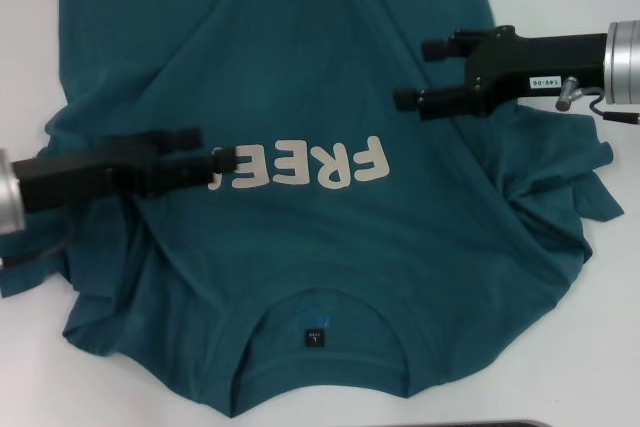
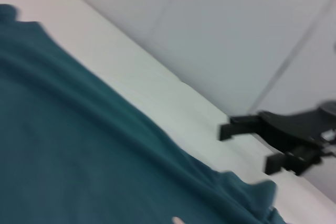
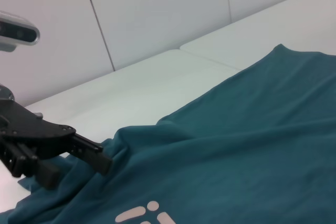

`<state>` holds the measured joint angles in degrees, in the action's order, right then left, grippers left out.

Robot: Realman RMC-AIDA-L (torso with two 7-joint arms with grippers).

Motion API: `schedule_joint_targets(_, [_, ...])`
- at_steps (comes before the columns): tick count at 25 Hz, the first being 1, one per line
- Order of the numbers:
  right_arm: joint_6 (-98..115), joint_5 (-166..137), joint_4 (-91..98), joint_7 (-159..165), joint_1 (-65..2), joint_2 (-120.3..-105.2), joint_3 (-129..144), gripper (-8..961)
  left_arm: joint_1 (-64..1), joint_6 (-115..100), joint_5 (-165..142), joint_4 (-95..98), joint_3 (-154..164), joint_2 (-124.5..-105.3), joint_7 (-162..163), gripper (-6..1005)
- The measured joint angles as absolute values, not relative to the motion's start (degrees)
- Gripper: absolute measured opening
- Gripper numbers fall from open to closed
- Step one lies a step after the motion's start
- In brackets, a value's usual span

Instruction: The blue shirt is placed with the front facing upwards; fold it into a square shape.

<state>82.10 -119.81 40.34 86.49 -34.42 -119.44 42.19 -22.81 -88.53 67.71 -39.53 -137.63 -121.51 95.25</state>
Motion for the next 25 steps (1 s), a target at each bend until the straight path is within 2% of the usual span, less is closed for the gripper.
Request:
schedule_joint_targets(12, [81.18, -117.33, 40.52, 86.75, -34.10, -119.35, 41.20, 927, -19.13, -90.48, 67.46, -39.69, -141.32, -114.54, 112.77, 843])
schedule_joint_targets(17, [81.17, -116.11, 40.54, 86.38, -33.75, -119.30, 40.80, 927, -18.30, -93.92, 66.55, -39.73, -145.37, -113.56, 113.73, 837])
schedule_joint_targets(25, [81.18, -116.10, 40.61, 86.31, -33.66, -119.11, 40.78, 927, -16.70, -94.11, 59.46, -40.08, -152.12, -113.16, 114.48, 829])
